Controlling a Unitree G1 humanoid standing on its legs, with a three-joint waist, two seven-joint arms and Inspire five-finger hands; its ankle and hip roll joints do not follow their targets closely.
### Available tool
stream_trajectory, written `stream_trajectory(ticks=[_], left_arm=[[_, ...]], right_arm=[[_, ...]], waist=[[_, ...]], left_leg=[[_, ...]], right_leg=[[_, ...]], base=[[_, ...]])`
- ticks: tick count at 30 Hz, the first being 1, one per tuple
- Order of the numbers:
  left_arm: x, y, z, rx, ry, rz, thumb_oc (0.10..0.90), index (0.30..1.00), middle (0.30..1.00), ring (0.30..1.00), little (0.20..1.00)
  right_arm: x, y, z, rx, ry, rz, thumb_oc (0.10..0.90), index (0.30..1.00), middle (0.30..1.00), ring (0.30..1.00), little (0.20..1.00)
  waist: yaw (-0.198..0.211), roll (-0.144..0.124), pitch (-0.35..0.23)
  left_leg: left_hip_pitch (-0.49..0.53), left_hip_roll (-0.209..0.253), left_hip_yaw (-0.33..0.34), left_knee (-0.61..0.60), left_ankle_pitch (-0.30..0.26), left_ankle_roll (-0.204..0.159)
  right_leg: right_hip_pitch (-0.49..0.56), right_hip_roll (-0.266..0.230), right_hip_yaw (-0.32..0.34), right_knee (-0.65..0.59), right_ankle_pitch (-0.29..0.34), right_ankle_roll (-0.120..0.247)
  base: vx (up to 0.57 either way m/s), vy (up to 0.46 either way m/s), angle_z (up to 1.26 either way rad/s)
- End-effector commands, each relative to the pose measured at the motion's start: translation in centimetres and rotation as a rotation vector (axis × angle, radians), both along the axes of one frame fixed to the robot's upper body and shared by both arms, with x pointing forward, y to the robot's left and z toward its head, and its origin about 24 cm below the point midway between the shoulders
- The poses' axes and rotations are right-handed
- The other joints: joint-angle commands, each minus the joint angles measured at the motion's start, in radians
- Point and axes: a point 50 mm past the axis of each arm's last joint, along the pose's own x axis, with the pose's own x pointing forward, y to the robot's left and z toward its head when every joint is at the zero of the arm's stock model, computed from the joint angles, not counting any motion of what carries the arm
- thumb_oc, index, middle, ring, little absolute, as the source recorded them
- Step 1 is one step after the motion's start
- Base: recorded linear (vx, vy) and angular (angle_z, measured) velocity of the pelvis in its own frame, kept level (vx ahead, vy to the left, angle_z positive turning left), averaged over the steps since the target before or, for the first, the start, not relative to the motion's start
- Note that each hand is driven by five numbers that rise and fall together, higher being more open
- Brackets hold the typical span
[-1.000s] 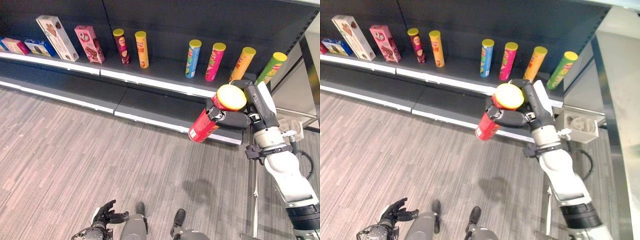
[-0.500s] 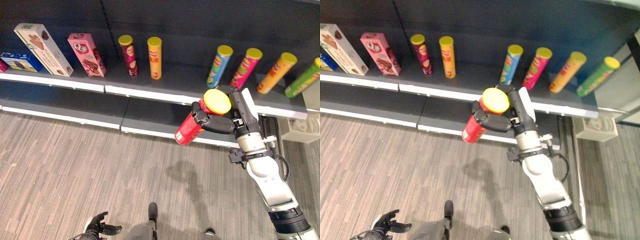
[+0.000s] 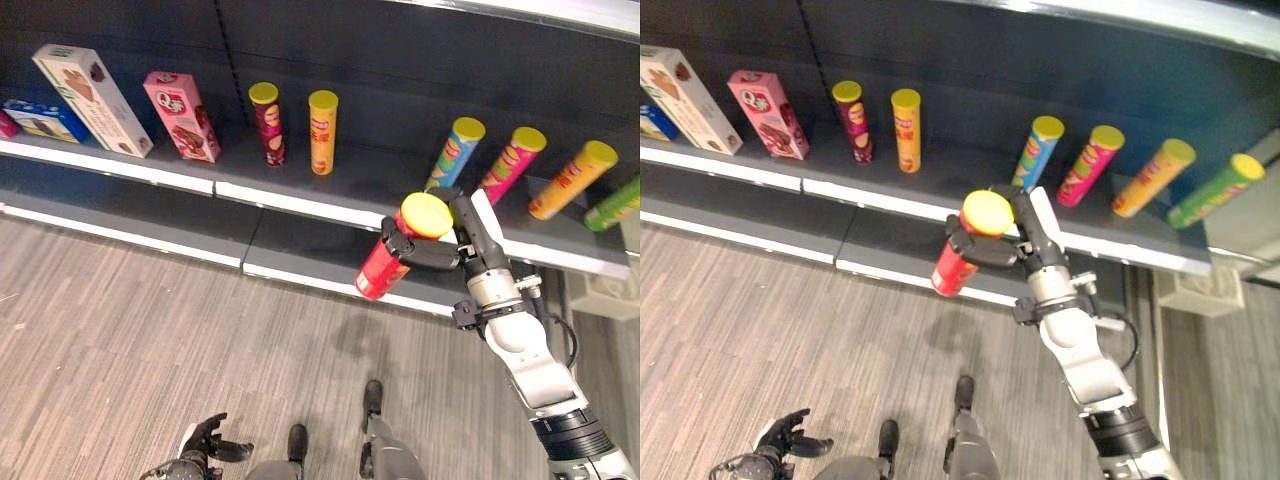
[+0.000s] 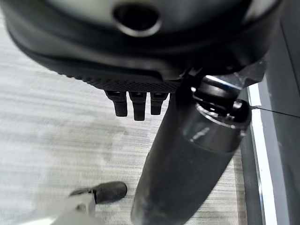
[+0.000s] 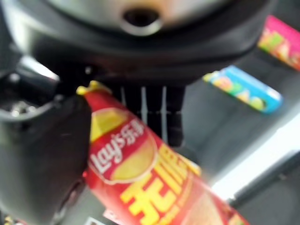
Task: Put the goods on the table back onto the shelves and tidy them up.
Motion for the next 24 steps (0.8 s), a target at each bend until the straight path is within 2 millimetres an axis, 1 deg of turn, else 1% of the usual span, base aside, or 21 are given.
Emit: stream_trajectory(ticks=[1,3,4,5,6,8,11,13,14,15,16,17,18,19,20,21,22,24], left_arm=[[0.3,1.1,0.6,0.023,-0.044,-0.004,0.800,0.900,0.900,0.900,0.900],[0.4,0.9,0.7,0.018,-0.048,-0.007,0.800,0.900,0.900,0.900,0.900],[0.4,0.9,0.7,0.017,-0.049,-0.010,0.800,0.900,0.900,0.900,0.900],[0.1,0.7,0.5,0.014,-0.040,-0.010,0.800,0.900,0.900,0.900,0.900],[0.1,0.7,0.5,0.013,-0.040,-0.010,0.800,0.900,0.900,0.900,0.900],[0.3,0.6,0.6,0.012,-0.046,-0.020,0.800,0.900,0.900,0.900,0.900],[0.5,0.7,0.9,0.014,-0.066,-0.031,0.800,0.900,0.900,0.900,0.900],[1.0,0.9,1.3,0.025,-0.091,-0.035,0.800,0.900,0.900,0.900,0.900],[1.1,0.9,1.4,0.019,-0.108,-0.029,0.800,0.900,0.900,0.900,0.900],[1.2,0.9,1.4,0.019,-0.109,-0.029,0.800,0.900,0.900,0.900,0.900],[0.9,0.7,1.4,0.007,-0.100,-0.035,0.800,0.900,0.900,0.900,0.900],[0.8,0.8,1.4,0.012,-0.095,-0.043,0.800,0.900,0.900,0.900,0.900],[0.6,1.1,1.3,0.030,-0.075,-0.049,0.800,0.900,0.900,0.900,0.900],[0.4,1.2,1.3,0.026,-0.087,-0.033,0.800,0.900,0.900,0.900,0.900],[-0.1,1.0,1.1,0.025,-0.068,-0.030,0.800,0.900,0.900,0.900,0.900],[-0.3,0.7,0.8,0.021,-0.061,-0.023,0.800,0.900,0.900,0.900,0.900],[-0.1,0.8,1.0,0.023,-0.075,-0.026,0.800,0.900,0.900,0.900,0.900],[0.3,0.8,1.2,0.031,-0.093,-0.030,0.800,0.900,0.900,0.900,0.900]], right_arm=[[-1.0,0.9,8.4,0.009,-0.393,0.077,0.400,0.300,0.300,0.300,0.300],[-0.9,0.6,8.7,-0.020,-0.418,0.047,0.400,0.300,0.300,0.300,0.300],[-0.9,0.5,8.8,-0.030,-0.423,0.032,0.400,0.300,0.300,0.300,0.300],[-0.7,0.2,8.9,-0.035,-0.436,0.001,0.400,0.300,0.300,0.300,0.300],[-0.7,0.2,8.9,-0.036,-0.436,0.001,0.400,0.300,0.300,0.300,0.300],[-0.2,0.2,9.1,-0.027,-0.447,-0.025,0.400,0.300,0.300,0.300,0.300],[0.3,0.3,9.7,-0.006,-0.479,-0.046,0.400,0.300,0.300,0.300,0.300],[0.6,0.6,10.4,0.014,-0.518,-0.058,0.400,0.300,0.300,0.300,0.300],[0.8,0.4,10.9,0.015,-0.537,-0.080,0.400,0.300,0.300,0.300,0.300],[0.8,0.4,10.9,0.015,-0.538,-0.080,0.400,0.300,0.300,0.300,0.300],[1.2,-0.6,11.8,0.005,-0.568,-0.150,0.400,0.300,0.300,0.300,0.300],[1.3,-1.0,12.0,0.019,-0.579,-0.178,0.400,0.300,0.300,0.300,0.300],[1.8,-1.4,11.7,0.029,-0.563,-0.212,0.400,0.300,0.300,0.300,0.300],[2.1,-1.2,11.7,0.043,-0.557,-0.214,0.400,0.300,0.300,0.300,0.300],[2.1,-1.1,11.8,0.051,-0.563,-0.222,0.400,0.300,0.300,0.300,0.300],[2.3,-1.5,12.2,0.050,-0.582,-0.262,0.400,0.300,0.300,0.300,0.300],[2.1,-1.8,13.5,0.016,-0.632,-0.295,0.400,0.300,0.300,0.300,0.300],[2.1,-2.1,14.8,0.002,-0.679,-0.329,0.400,0.300,0.300,0.300,0.300]], waist=[[0.006,0.011,-0.027],[0.014,0.018,-0.017],[0.011,0.021,-0.016],[0.019,0.030,-0.012],[0.016,0.031,-0.012],[0.029,0.040,0.007],[0.043,0.044,0.043],[0.072,0.045,0.085],[0.076,0.048,0.095],[0.074,0.049,0.093],[0.083,0.063,0.089],[0.091,0.071,0.083],[0.103,0.078,0.078],[0.113,0.084,0.062],[0.118,0.088,0.052],[0.119,0.101,0.043],[0.120,0.112,0.042],[0.127,0.120,0.041]], left_leg=[[-0.038,0.047,-0.010,0.007,-0.023,-0.022],[-0.049,0.061,-0.036,0.027,-0.023,-0.032],[-0.056,0.065,-0.048,0.035,-0.025,-0.036],[-0.063,0.076,-0.059,0.046,-0.029,-0.043],[-0.064,0.076,-0.062,0.048,-0.030,-0.044],[-0.095,0.085,-0.073,0.107,-0.044,-0.053],[-0.173,0.073,-0.093,0.239,-0.062,-0.070],[-0.266,0.041,-0.141,0.392,-0.035,-0.080],[-0.304,0.030,-0.162,0.410,-0.040,-0.078],[-0.311,0.029,-0.165,0.417,-0.042,-0.078],[-0.352,0.048,-0.168,0.322,-0.012,-0.071],[-0.362,0.057,-0.159,0.273,0.020,-0.069],[-0.372,0.069,-0.150,0.222,0.054,-0.071],[-0.352,0.081,-0.161,0.138,0.061,-0.073],[-0.325,0.089,-0.160,0.083,0.079,-0.074],[-0.306,0.076,-0.144,0.051,0.093,-0.073],[-0.290,0.062,-0.121,0.033,0.095,-0.067],[-0.285,0.050,-0.106,0.023,0.095,-0.058]], right_leg=[[0.083,-0.004,-0.034,0.009,-0.115,0.079],[0.093,-0.006,-0.059,0.020,-0.130,0.069],[0.097,-0.007,-0.072,0.022,-0.136,0.065],[0.106,-0.007,-0.094,0.025,-0.149,0.058],[0.107,-0.006,-0.097,0.025,-0.149,0.058],[0.116,-0.007,-0.115,0.029,-0.170,0.046],[0.124,-0.008,-0.119,0.036,-0.194,0.025],[0.126,-0.003,-0.113,0.039,-0.203,0.011],[0.127,-0.002,-0.113,0.040,-0.212,0.010],[0.125,-0.002,-0.117,0.041,-0.213,0.011],[0.134,0.004,-0.117,0.040,-0.224,0.022],[0.138,0.008,-0.117,0.039,-0.227,0.024],[0.140,0.013,-0.114,0.039,-0.234,0.026],[0.139,0.020,-0.098,0.037,-0.245,0.030],[0.140,0.025,-0.083,0.033,-0.243,0.034],[0.132,0.012,-0.072,0.024,-0.234,0.042],[0.116,-0.007,-0.051,0.021,-0.223,0.051],[0.107,-0.023,-0.032,0.018,-0.215,0.056]], base=[[0.10,-0.144,0.44],[0.08,-0.157,0.49],[0.10,-0.193,0.41],[0.08,-0.137,0.46],[0.09,-0.166,0.57],[0.04,-0.142,0.49],[-0.04,-0.132,0.36],[-0.10,-0.094,0.33],[-0.06,-0.023,0.27],[0.07,0.051,0.09],[0.14,0.099,-0.11],[0.20,0.153,0.01],[0.19,0.179,0.11],[0.19,0.169,-0.05],[0.20,0.243,-0.43],[0.19,0.308,-1.15],[0.16,0.332,-1.16],[0.12,0.237,-0.88]])
